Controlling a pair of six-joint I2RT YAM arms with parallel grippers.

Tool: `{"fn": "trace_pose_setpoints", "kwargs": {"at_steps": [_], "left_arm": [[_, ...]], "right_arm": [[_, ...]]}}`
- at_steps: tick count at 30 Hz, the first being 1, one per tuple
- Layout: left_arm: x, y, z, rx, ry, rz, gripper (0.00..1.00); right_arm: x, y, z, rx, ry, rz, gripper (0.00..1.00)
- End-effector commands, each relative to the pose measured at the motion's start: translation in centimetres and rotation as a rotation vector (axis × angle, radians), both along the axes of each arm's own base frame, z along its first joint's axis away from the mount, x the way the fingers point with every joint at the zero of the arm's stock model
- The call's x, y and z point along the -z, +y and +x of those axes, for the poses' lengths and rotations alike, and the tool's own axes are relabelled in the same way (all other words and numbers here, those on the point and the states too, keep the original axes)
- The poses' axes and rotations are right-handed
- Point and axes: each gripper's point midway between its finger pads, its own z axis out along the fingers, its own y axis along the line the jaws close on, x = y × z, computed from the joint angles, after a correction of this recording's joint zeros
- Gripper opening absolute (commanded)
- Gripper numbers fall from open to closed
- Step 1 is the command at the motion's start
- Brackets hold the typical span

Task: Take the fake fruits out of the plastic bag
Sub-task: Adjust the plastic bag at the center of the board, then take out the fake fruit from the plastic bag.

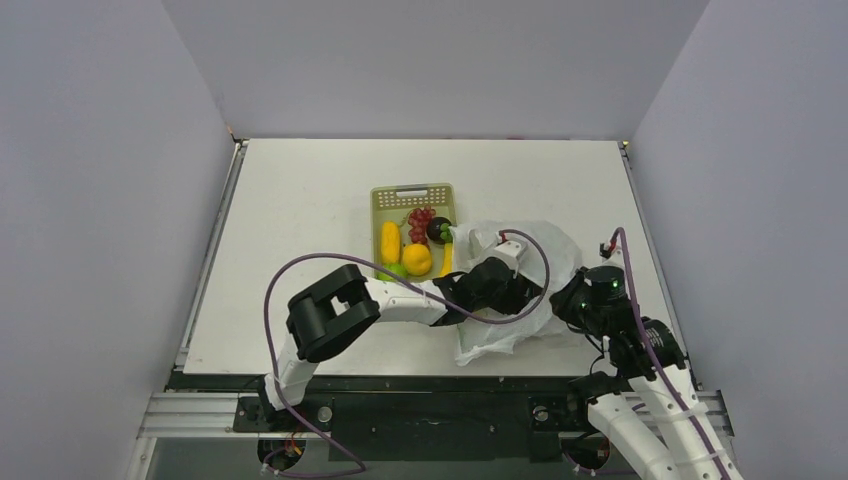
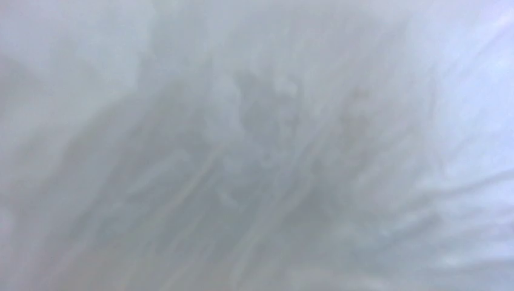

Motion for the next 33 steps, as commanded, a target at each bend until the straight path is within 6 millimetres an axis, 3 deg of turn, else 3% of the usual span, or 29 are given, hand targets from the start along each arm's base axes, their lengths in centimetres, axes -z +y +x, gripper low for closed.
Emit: {"fn": "trace_pose_setpoints", "kwargs": {"at_steps": [1, 6, 9, 14, 19, 24, 29, 33], "left_arm": [[-7.2, 0.6, -0.3, 0.032, -0.047, -0.092, 0.00], [-9.7, 1.8, -1.6, 0.062, -0.035, -0.137, 0.00], [-11.6, 2.8, -3.5, 0.116, -0.011, -0.187, 0.00], [-15.2, 4.7, -5.9, 0.208, 0.010, -0.268, 0.00], [-17.6, 6.8, -6.7, 0.254, 0.043, -0.346, 0.00], [-20.3, 7.8, -9.2, 0.410, 0.108, -0.470, 0.00], [-21.6, 9.4, -12.0, 0.557, 0.149, -0.538, 0.00], [-22.7, 11.4, -13.0, 0.617, 0.155, -0.574, 0.00]], "right_arm": [[2.5, -1.6, -1.5, 0.142, 0.081, 0.008, 0.00], [2.3, -3.2, -2.9, 0.139, 0.084, -0.076, 0.00], [1.1, -4.8, -3.1, 0.171, 0.052, -0.142, 0.00], [1.0, -6.3, -3.3, 0.243, 0.025, -0.183, 0.00], [0.8, -6.7, -3.2, 0.280, -0.005, -0.171, 0.00], [0.3, -7.3, -3.2, 0.318, -0.027, -0.176, 0.00], [0.5, -7.4, -3.1, 0.329, -0.008, -0.183, 0.00], [0.0, -7.7, -3.0, 0.349, -0.026, -0.182, 0.00]]}}
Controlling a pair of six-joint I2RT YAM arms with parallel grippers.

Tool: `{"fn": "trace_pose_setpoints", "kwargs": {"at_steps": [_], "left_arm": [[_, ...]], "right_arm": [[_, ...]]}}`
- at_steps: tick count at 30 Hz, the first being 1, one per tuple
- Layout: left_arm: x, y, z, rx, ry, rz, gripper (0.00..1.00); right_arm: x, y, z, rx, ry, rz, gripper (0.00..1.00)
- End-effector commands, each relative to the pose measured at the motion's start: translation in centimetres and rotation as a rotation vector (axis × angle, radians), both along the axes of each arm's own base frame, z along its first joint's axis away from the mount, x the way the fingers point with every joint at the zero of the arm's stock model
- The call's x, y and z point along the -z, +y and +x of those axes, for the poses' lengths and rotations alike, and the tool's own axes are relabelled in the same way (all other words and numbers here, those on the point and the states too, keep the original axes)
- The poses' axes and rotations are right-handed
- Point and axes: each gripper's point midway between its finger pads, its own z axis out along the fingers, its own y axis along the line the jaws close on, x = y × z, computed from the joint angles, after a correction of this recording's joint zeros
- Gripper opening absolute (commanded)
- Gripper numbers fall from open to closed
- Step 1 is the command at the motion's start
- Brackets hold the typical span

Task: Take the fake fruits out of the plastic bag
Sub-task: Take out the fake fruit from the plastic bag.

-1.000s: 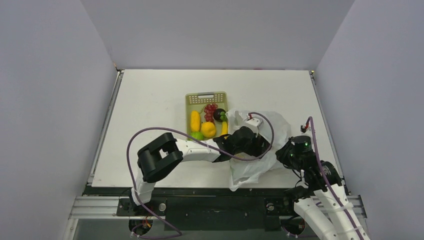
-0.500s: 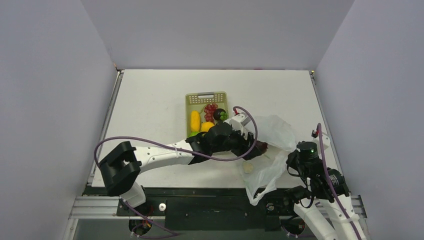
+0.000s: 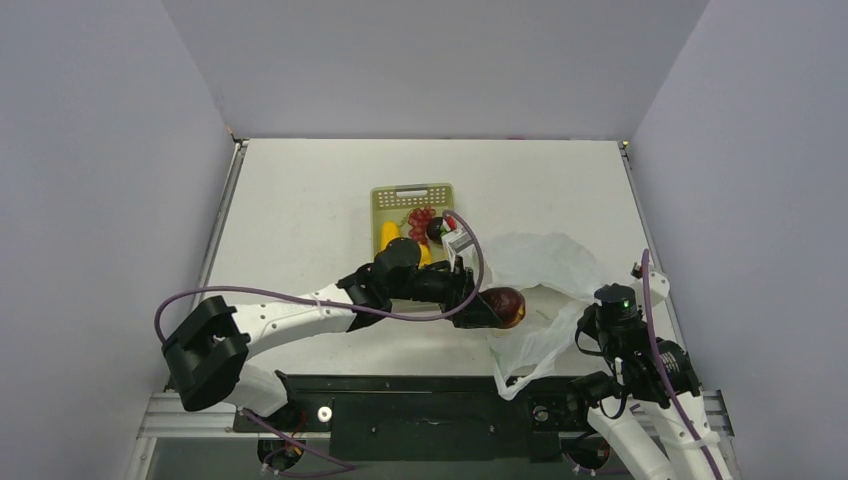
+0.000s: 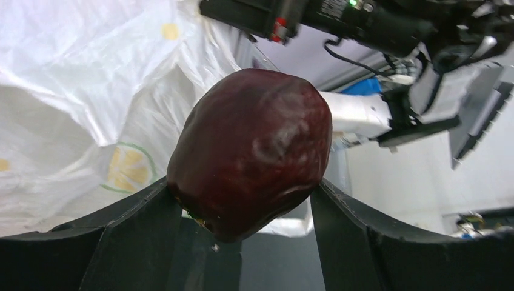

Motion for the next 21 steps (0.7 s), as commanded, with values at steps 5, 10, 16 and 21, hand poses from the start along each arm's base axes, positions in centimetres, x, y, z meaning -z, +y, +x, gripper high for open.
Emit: {"fn": "trace_pose_setpoints", "kwargs": {"at_steps": [5, 10, 16, 21], "left_arm": [[-5.2, 4.9, -0.8, 0.060, -0.092, -0.099, 0.00], [-3.9, 9.7, 3.6, -0.203, -0.138, 0.116, 0.00], [-1.1, 16.9, 11.3, -0.701, -0.196, 0.462, 0.00], [1.0, 18.9, 16.7, -0.896, -0.200, 0.579, 0.00]], "right_arm": [[-1.7, -1.4, 0.3, 0.090, -0.076, -0.016, 0.00], [-2.4, -1.9, 0.2, 0.112, -0.090, -0.024, 0.00], [-2.7, -1.7, 0.2, 0.097, -0.100, -0.020, 0.00], [-2.7, -1.8, 0.1, 0.098, -0.109, -0.018, 0.00]]}}
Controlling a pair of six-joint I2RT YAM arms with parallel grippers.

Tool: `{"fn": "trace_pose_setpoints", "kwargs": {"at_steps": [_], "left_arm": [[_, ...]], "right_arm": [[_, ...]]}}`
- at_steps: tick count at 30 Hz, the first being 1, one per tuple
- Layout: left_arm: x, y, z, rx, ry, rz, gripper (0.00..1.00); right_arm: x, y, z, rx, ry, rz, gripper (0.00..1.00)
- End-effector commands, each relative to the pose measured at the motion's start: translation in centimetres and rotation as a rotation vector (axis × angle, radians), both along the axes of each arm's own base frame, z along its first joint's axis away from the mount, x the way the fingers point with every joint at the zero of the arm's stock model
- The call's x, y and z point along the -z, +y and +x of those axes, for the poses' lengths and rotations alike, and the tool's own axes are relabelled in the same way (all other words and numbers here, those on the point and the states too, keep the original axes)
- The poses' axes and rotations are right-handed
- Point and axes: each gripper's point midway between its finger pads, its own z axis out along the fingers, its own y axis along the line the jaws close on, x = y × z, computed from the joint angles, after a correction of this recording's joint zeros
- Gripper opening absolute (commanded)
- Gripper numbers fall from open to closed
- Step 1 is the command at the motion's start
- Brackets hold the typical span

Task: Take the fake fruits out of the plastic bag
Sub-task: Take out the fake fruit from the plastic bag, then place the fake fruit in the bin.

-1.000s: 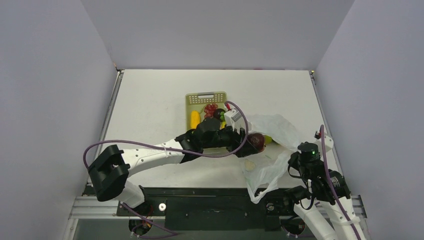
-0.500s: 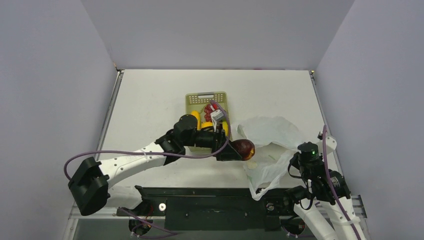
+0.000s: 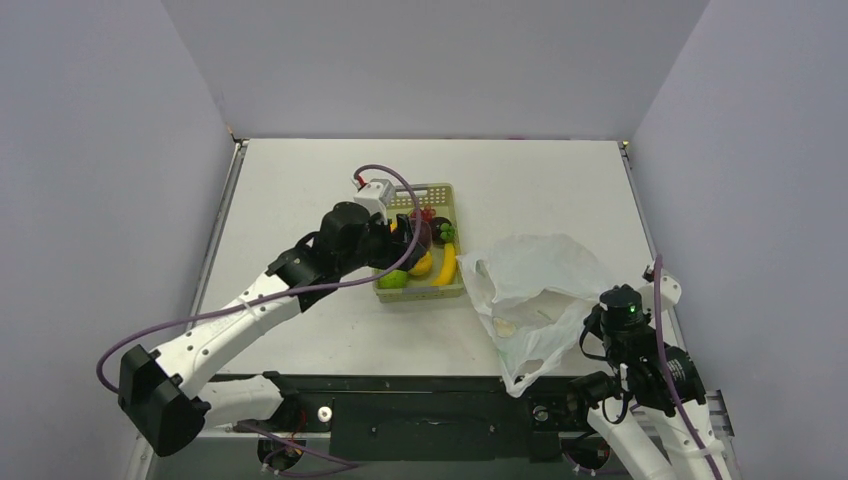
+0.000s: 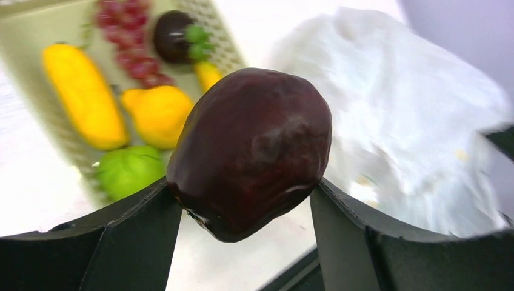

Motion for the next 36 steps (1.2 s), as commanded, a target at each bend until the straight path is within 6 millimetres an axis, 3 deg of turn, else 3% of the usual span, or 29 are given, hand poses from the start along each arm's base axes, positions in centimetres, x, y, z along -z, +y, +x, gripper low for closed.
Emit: {"fn": "trace_pose_setpoints", "kwargs": {"at_steps": [1, 9, 10, 11, 12, 13, 14, 15, 16, 18, 28, 36], "left_arm": [[2.6, 3.8, 5.7, -0.249, -0.018, 0.180, 0.00], [6.8, 3.9, 14.8, -0.321, 0.015, 0.265, 0.00], [5.9, 3.7, 15.9, -0.318, -0.009, 0.271, 0.00], [7.6, 3.6, 16.5, -0.312, 0.019, 0.313, 0.00], [6.9, 3.3, 17.5, -0.308, -0.005, 0.321, 0.00], [8.3, 3.3, 18.1, -0.310, 0.011, 0.355, 0.00], [7.7, 3.2, 19.0, -0.311, -0.016, 0.369, 0.00], [9.0, 3.3, 19.5, -0.311, 0.006, 0.397, 0.00], [8.3, 3.1, 20.2, -0.314, -0.009, 0.399, 0.00], [9.7, 3.4, 21.2, -0.330, 0.012, 0.458, 0.06], [10.7, 3.9, 22.6, -0.342, 0.020, 0.543, 0.54], [10.6, 3.8, 22.1, -0.299, 0.028, 0.533, 0.69]], "right_arm": [[-1.4, -0.5, 0.1, 0.020, -0.047, -0.008, 0.00], [-1.1, -0.1, -0.2, -0.003, -0.042, 0.006, 0.00], [-1.0, -0.1, -0.2, -0.004, -0.039, 0.006, 0.00], [-0.9, 0.0, -0.2, -0.008, -0.036, 0.008, 0.00], [-0.7, 0.0, -0.3, -0.010, -0.030, 0.008, 0.00], [-0.7, 0.0, -0.3, -0.012, -0.026, 0.007, 0.00], [-0.5, 0.0, -0.3, -0.011, -0.022, 0.006, 0.00], [-0.5, 0.0, -0.4, -0.010, -0.023, 0.006, 0.00], [-0.5, 0.0, -0.4, -0.010, -0.023, 0.006, 0.00], [-0.5, -0.1, -0.4, -0.009, -0.025, 0.006, 0.00], [-0.4, -0.1, -0.3, -0.013, -0.011, -0.006, 0.00], [-0.3, 0.0, -0.2, -0.017, -0.011, -0.006, 0.00]]}}
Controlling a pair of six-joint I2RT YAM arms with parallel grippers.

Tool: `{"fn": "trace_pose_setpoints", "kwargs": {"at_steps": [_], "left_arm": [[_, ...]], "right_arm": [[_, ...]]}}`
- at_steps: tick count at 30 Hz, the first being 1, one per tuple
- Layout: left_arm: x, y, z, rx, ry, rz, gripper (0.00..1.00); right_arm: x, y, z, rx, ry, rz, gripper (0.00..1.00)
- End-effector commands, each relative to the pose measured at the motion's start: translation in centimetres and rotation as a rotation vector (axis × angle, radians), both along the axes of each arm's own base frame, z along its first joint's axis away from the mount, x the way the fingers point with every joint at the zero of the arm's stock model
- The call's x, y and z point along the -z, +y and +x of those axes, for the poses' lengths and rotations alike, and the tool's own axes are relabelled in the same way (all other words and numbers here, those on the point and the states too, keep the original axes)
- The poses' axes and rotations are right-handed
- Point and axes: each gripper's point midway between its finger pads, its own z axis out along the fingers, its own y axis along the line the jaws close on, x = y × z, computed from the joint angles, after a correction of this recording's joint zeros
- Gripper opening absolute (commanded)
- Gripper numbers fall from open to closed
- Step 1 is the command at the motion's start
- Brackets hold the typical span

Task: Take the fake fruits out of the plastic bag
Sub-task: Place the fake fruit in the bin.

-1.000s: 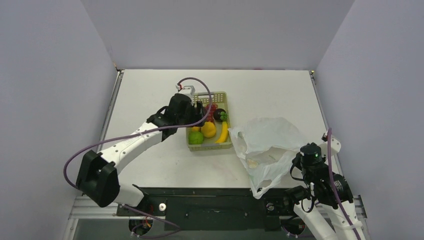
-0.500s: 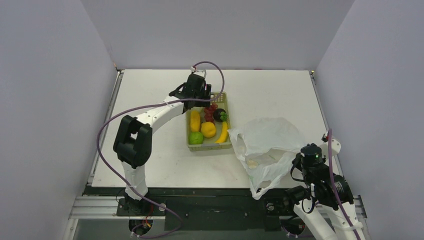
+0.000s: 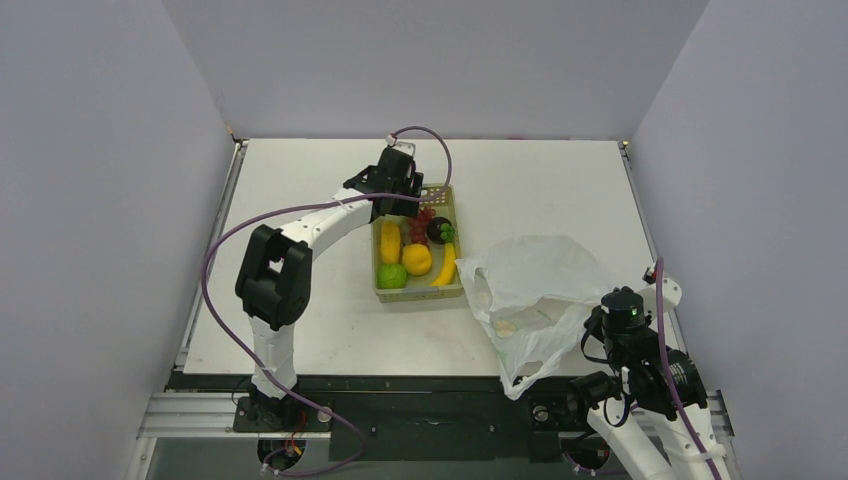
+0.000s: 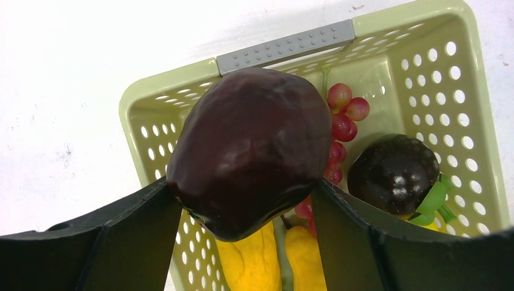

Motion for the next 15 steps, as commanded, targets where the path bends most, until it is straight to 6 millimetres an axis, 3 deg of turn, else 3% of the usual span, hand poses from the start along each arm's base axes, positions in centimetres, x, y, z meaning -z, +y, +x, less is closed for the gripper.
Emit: {"fn": "trace_pose_setpoints", "kwargs": {"at_steps": [1, 15], "left_arm": [[-2.7, -0.2, 1.0, 0.025, -0.045, -0.028, 0.70], [-4.0, 0.3, 0.0, 0.024, -0.050, -0.063, 0.74]], "right_arm": [[-0.3, 0.0, 0.2, -0.006, -0.008, -0.010, 0.00], [-0.6, 0.0, 0.1, -0.018, -0.026, -0.005, 0.00]]}}
